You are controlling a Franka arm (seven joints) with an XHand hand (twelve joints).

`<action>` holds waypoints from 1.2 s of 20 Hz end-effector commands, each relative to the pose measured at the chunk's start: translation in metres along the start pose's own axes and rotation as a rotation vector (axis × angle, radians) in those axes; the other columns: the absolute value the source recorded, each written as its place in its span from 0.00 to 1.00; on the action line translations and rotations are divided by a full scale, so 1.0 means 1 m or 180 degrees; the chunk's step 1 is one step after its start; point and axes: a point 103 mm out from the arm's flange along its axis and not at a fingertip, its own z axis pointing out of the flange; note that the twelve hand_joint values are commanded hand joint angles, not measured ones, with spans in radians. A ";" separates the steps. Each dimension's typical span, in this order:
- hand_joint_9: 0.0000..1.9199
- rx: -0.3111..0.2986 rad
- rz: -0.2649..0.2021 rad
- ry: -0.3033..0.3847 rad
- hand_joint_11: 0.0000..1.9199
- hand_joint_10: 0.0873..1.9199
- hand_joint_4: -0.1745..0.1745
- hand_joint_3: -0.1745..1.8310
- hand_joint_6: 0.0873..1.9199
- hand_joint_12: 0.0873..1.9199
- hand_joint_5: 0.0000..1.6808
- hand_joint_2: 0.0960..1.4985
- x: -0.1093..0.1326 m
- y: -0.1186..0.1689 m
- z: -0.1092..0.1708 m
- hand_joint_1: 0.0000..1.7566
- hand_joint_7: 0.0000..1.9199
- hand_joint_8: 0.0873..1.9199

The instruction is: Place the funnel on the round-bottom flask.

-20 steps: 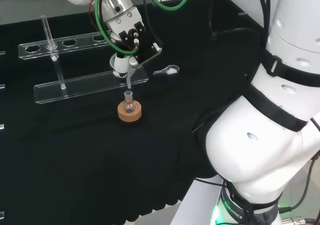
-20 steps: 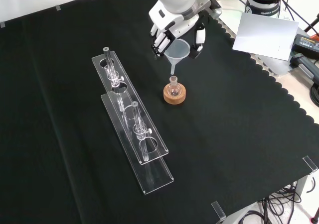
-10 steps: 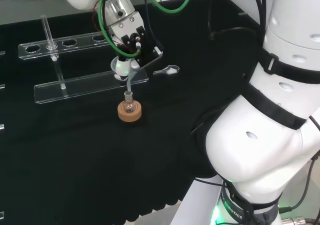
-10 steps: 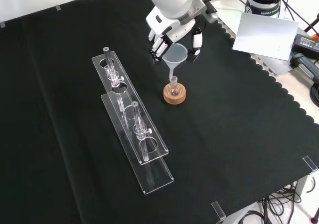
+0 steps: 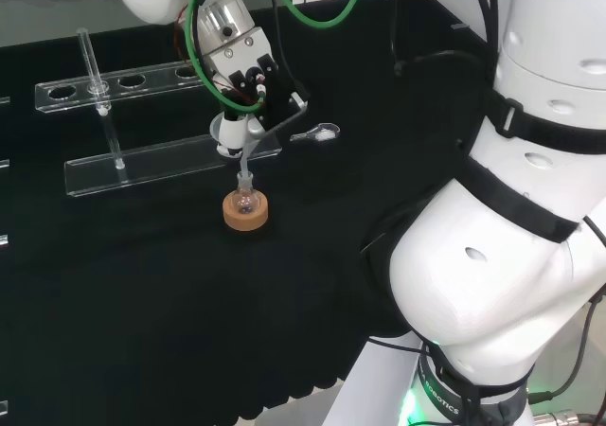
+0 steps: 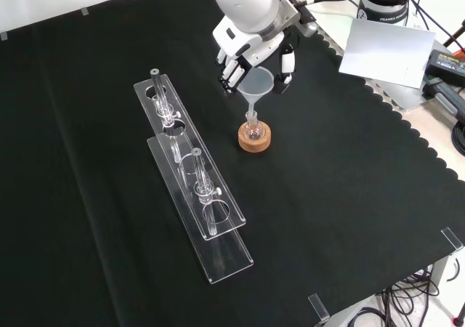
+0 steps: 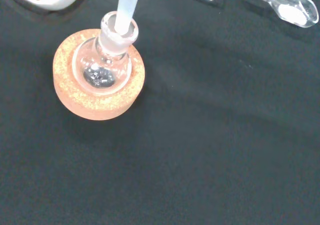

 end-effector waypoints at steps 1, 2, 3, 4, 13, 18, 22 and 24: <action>0.53 0.0012 -0.0017 0.0013 0.37 0.16 0.61 0.38 0.30 0.64 0.46 0.46 0.001 0.001 0.002 0.51 0.35 0.29; 0.53 0.0018 -0.0018 0.0011 0.37 0.16 0.61 0.38 0.30 0.64 0.46 0.46 0.002 0.002 0.003 0.51 0.35 0.29; 0.53 0.0024 -0.0019 0.0009 0.37 0.16 0.61 0.38 0.30 0.64 0.46 0.46 0.003 0.003 0.004 0.51 0.35 0.29; 0.53 0.0027 -0.0020 0.0010 0.37 0.16 0.61 0.38 0.30 0.64 0.46 0.46 0.002 0.002 0.004 0.51 0.35 0.29; 0.53 0.0103 -0.0041 -0.0012 0.37 0.16 0.61 0.38 0.30 0.64 0.46 0.46 0.010 0.008 0.013 0.51 0.35 0.29; 0.53 0.0128 -0.0041 -0.0037 0.37 0.16 0.60 0.38 0.30 0.64 0.46 0.46 0.011 0.010 0.017 0.51 0.35 0.29; 0.51 0.0125 -0.0041 -0.0043 0.37 0.16 0.60 0.38 0.30 0.64 0.46 0.46 0.012 0.011 0.018 0.51 0.34 0.29; 0.51 0.0127 -0.0038 -0.0050 0.37 0.15 0.59 0.38 0.30 0.64 0.45 0.45 0.013 0.012 0.018 0.51 0.34 0.29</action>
